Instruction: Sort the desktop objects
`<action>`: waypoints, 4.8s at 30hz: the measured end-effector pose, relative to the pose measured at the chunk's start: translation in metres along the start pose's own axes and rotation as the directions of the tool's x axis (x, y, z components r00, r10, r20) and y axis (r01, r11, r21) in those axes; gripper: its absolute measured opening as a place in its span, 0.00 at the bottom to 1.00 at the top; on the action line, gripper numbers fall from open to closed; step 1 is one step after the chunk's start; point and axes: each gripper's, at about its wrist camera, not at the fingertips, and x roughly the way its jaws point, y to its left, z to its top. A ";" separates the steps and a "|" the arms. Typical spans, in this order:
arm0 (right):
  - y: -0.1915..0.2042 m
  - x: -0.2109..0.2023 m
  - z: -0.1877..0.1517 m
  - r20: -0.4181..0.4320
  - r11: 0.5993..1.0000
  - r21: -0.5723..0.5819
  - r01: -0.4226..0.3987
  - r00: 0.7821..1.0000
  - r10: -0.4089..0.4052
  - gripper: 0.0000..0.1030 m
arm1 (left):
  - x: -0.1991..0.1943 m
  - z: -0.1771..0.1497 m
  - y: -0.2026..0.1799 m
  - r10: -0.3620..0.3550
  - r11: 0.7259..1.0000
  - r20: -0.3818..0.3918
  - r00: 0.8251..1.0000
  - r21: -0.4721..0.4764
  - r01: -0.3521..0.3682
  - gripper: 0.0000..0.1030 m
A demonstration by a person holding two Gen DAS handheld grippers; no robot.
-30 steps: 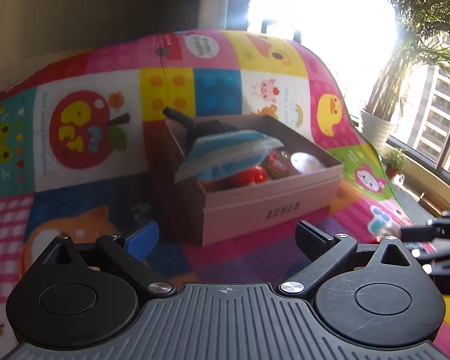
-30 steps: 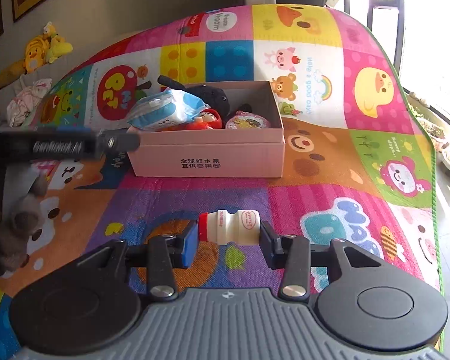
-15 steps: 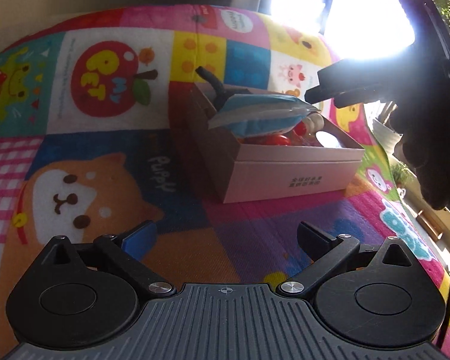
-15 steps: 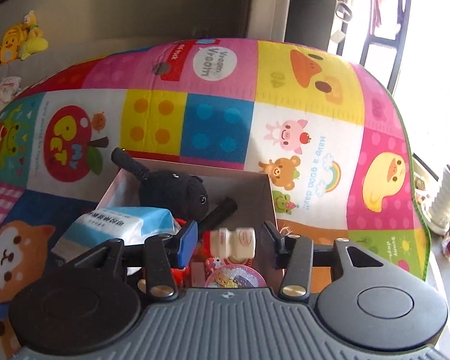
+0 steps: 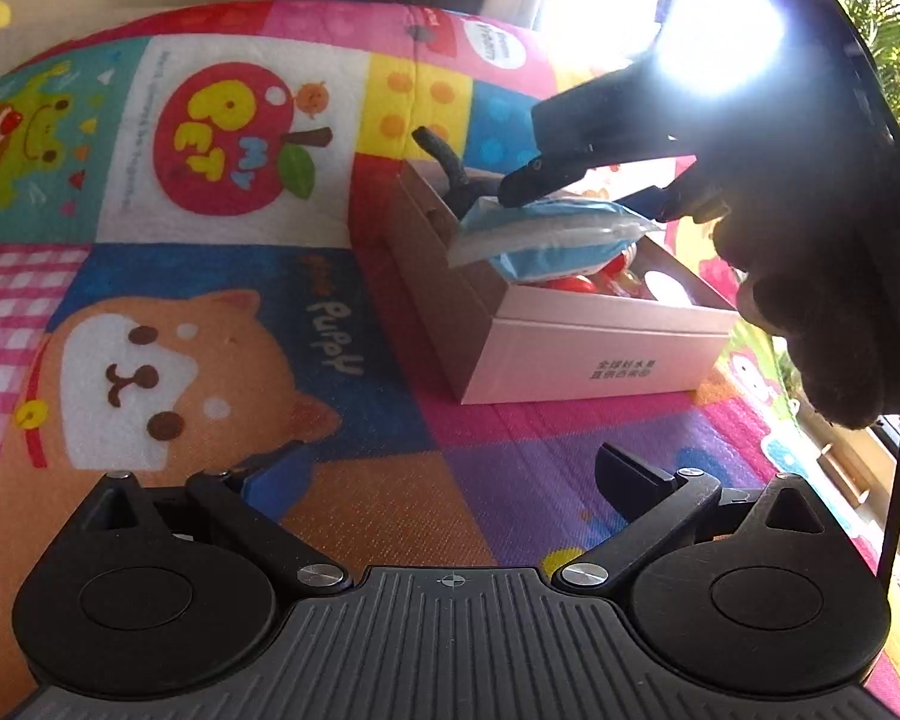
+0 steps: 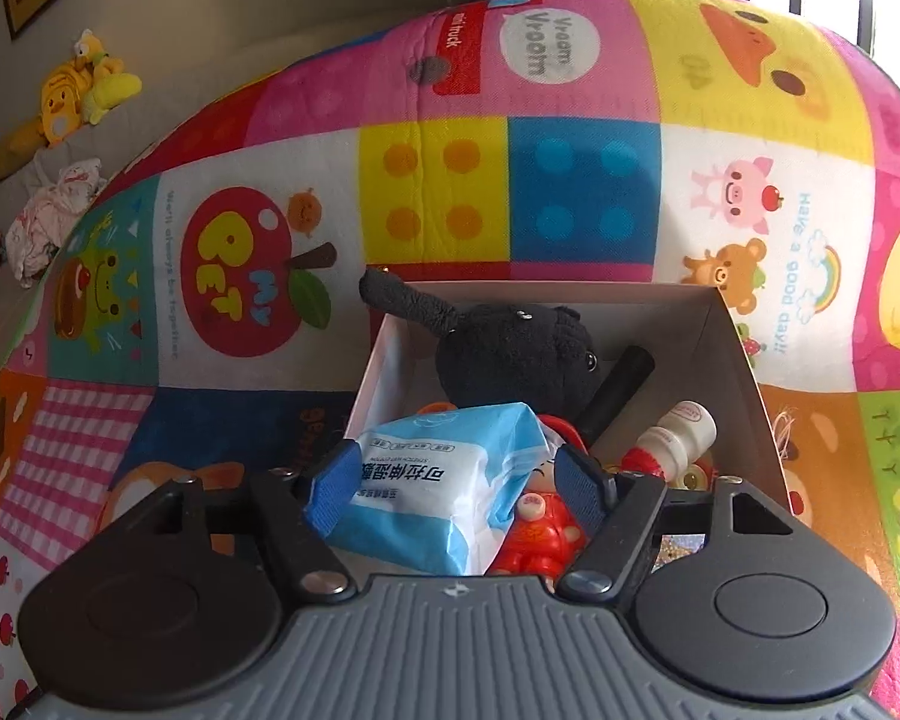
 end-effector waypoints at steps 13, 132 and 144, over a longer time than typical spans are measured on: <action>0.031 0.014 -0.024 0.102 0.893 -0.379 0.243 0.970 -0.221 0.60 | -0.002 -0.003 0.006 -0.054 0.998 0.011 0.998 -0.044 0.054 1.00; -0.024 -0.054 -0.187 0.115 0.988 -0.004 0.157 0.981 -0.156 1.00 | 0.001 -0.020 -0.024 0.347 0.936 -0.028 0.937 0.077 -0.344 1.00; -0.024 -0.054 -0.187 0.115 0.988 -0.004 0.157 0.981 -0.155 1.00 | 0.000 -0.020 -0.024 0.347 0.936 -0.028 0.937 0.077 -0.344 1.00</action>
